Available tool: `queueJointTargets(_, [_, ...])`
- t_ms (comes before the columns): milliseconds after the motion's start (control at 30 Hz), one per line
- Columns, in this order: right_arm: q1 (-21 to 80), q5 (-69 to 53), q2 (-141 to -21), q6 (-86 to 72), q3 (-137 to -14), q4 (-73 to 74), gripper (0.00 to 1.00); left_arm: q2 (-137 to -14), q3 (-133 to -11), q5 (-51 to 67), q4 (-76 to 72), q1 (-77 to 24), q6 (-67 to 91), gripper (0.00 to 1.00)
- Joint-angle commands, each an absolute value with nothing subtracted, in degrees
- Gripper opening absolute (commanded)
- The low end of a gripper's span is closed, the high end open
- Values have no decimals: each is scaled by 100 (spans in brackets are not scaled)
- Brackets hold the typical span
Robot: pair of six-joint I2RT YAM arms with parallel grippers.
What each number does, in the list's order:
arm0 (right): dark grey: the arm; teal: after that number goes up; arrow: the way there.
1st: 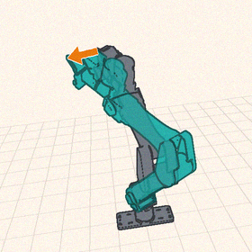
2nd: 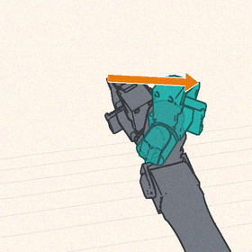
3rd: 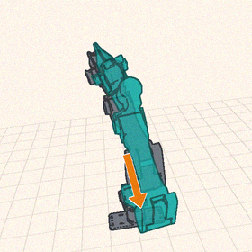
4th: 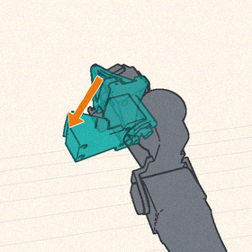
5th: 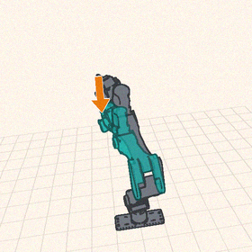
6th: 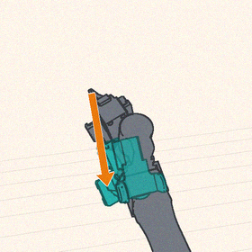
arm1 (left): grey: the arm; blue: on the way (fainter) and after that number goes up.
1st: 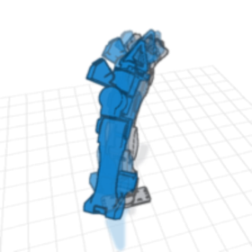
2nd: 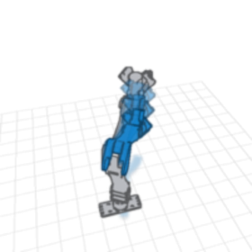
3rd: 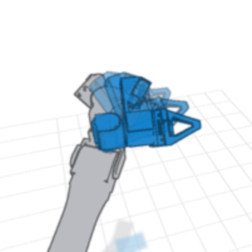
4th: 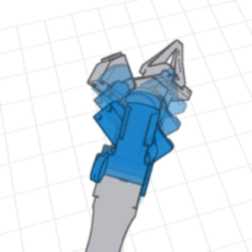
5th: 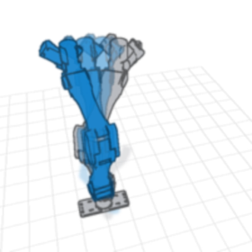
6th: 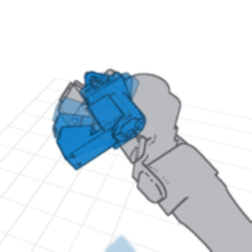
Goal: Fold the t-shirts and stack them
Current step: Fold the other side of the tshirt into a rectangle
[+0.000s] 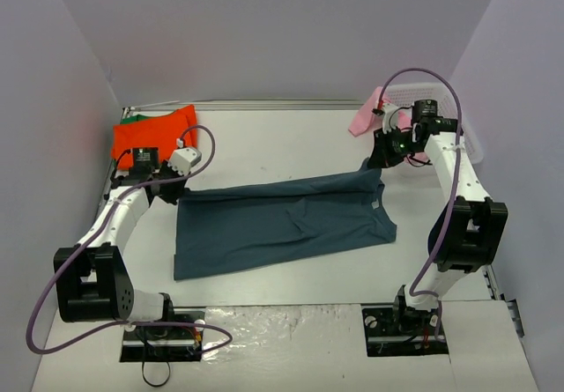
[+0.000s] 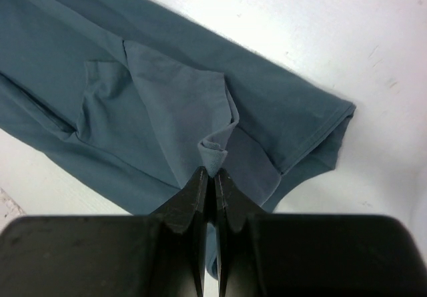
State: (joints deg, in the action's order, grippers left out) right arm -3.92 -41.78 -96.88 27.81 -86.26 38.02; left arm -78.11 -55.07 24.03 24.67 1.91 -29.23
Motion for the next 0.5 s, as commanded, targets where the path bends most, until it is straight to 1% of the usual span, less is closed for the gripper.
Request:
queueJointTargets(0, [-378,-4254,-9501,2944,-8447,4113,0,-7585,-5414,2513,1741,264,-3094,2])
queueJointTargets(467, [-325,-4131,-9615,3067,-8227,4333,0,-7656,-5203,2979,1854,290,-3357,2])
